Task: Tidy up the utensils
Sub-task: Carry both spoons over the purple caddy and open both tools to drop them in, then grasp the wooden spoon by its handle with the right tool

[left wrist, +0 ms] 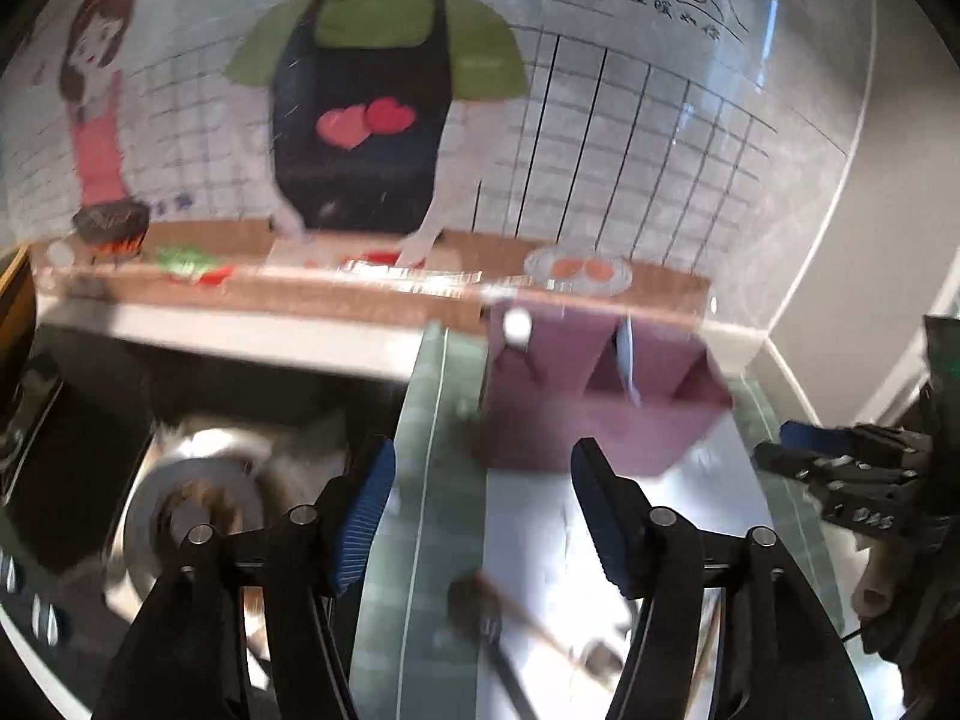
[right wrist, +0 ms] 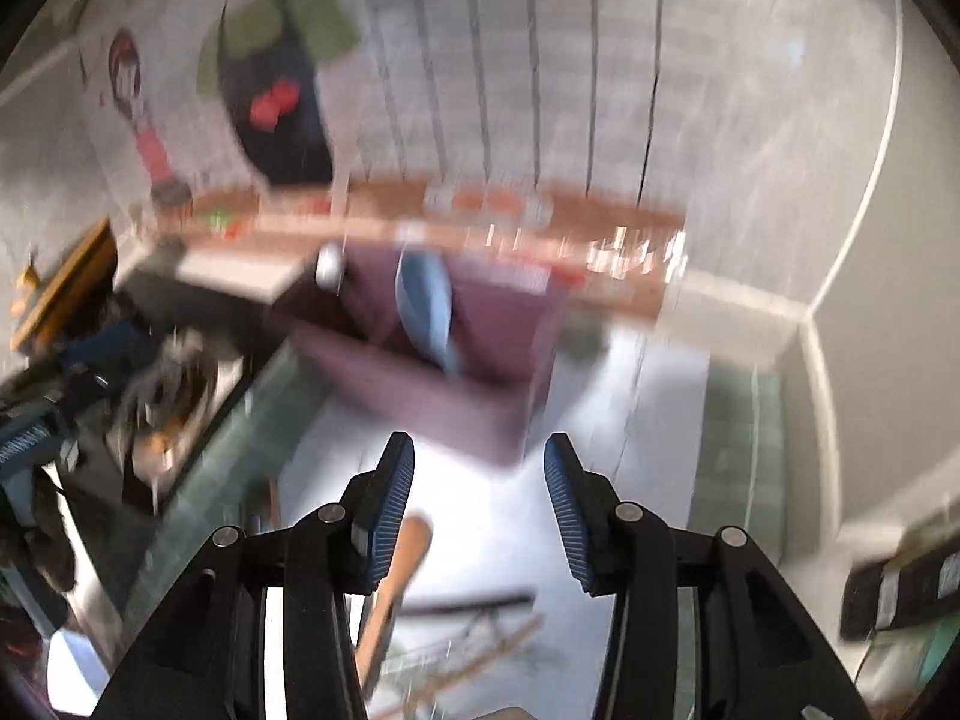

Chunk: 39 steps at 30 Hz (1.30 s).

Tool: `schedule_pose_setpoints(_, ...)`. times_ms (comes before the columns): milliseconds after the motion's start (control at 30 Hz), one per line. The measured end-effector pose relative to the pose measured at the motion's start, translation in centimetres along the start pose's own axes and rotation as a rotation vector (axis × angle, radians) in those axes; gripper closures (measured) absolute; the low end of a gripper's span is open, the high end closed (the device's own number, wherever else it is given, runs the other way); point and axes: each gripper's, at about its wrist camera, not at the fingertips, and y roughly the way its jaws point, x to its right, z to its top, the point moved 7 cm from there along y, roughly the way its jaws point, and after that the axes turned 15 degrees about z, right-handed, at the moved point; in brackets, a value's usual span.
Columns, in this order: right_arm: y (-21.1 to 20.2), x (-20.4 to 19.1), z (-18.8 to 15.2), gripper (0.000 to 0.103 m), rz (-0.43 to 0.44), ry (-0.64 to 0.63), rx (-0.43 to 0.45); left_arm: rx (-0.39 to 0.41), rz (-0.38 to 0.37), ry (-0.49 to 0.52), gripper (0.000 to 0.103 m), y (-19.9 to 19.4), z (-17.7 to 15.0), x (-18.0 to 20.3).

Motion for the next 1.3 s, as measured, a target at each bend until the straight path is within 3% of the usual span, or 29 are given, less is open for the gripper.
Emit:
schedule_pose_setpoints(100, 2.0, -1.0, -3.8, 0.06, -0.001, 0.011, -0.098, -0.024, 0.01, -0.001, 0.035, -1.2, -3.0, -1.3)
schedule_pose_setpoints(300, 4.6, -3.0, -8.7, 0.06, -0.014, -0.005, -0.206, -0.086, 0.02, -0.045, 0.032, -3.1, -8.6, -4.0)
schedule_pose_setpoints(467, 5.7, -3.4, -9.1, 0.063, 0.02, 0.002, -0.141, -0.146, 0.027, -0.075, 0.032, -3.9, -12.3, -5.2)
schedule_pose_setpoints(533, 6.5, -2.6, -8.8, 0.068, 0.025, 0.04, -0.137, -0.151, 0.028, -0.086, 0.032, -4.4, -13.0, -5.6)
schedule_pose_setpoints(700, 8.7, -1.6, -8.2, 0.075, -0.003, 0.059, -0.152, -0.152, 0.061, -0.106, 0.029, -5.7, -13.6, -7.5)
schedule_pose_setpoints(967, 10.8, -1.7, -6.4, 0.075, -0.01, 0.029, -0.147, -0.155, 0.07, -0.125, 0.027, -6.4, -14.0, -8.4)
schedule_pose_setpoints(1133, 9.6, -2.2, -6.5, 0.077, 0.019, 0.043, -0.134, -0.174, 0.034, -0.072, 0.026, -5.8, -14.2, -6.5)
schedule_pose_setpoints(1300, 4.4, -2.4, -7.6, 0.077, 0.067, 0.079, -0.056, -0.232, -0.03, -0.02, 0.026, -3.9, -14.5, -3.4)
